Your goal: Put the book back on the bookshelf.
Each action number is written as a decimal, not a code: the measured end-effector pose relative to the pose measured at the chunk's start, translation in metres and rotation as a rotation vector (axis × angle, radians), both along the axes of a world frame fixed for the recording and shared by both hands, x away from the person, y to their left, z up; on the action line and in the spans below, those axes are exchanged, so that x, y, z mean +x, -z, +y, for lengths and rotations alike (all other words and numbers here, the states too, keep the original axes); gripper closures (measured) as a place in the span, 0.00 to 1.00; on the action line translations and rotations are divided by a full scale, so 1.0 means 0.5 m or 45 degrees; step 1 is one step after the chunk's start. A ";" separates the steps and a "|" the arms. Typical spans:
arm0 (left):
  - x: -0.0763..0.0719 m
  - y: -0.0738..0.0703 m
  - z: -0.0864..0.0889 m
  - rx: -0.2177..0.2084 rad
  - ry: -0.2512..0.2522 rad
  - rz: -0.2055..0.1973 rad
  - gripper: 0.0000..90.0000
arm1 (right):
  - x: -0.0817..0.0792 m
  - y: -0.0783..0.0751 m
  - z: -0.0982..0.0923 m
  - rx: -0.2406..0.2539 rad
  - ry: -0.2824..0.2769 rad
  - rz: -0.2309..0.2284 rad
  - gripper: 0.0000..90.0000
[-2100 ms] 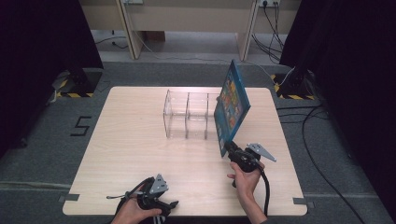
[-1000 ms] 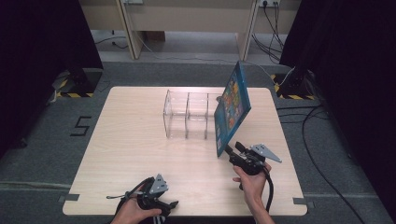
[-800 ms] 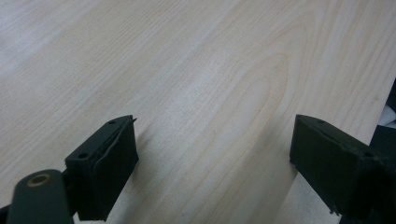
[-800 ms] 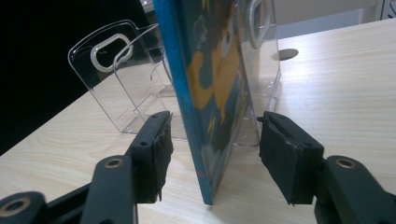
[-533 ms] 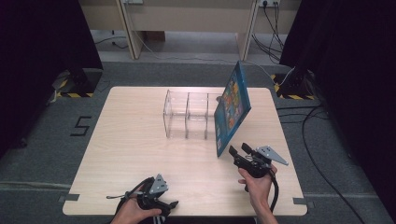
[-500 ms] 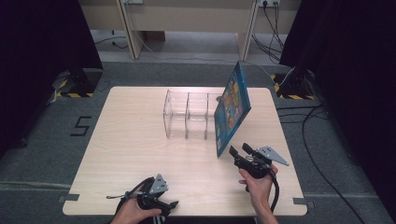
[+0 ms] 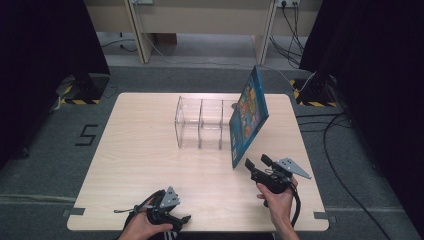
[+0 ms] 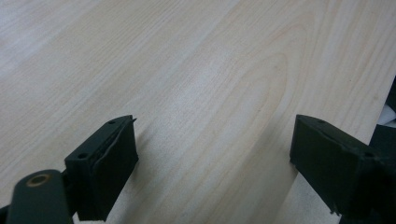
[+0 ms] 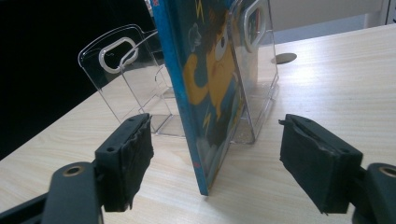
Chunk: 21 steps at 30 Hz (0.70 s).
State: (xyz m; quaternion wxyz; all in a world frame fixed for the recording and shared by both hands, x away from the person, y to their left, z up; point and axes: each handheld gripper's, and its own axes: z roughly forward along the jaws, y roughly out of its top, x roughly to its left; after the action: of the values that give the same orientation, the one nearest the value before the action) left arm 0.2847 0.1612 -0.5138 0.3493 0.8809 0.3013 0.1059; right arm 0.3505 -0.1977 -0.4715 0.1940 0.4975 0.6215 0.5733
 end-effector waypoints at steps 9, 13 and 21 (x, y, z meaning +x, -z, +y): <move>0.000 0.000 0.000 -0.001 0.001 0.000 0.15 | -0.009 -0.003 -0.007 0.002 -0.024 -0.031 0.21; 0.000 0.000 0.000 -0.001 0.001 0.000 0.15 | -0.013 -0.004 -0.016 0.014 -0.033 -0.045 0.18; 0.000 0.000 0.000 0.000 0.002 0.000 0.15 | -0.021 -0.005 -0.029 0.003 -0.035 -0.046 0.18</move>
State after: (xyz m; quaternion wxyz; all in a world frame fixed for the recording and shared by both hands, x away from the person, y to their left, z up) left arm 0.2847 0.1614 -0.5139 0.3495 0.8810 0.3007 0.1058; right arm 0.3398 -0.2121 -0.4690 0.1967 0.4786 0.6240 0.5855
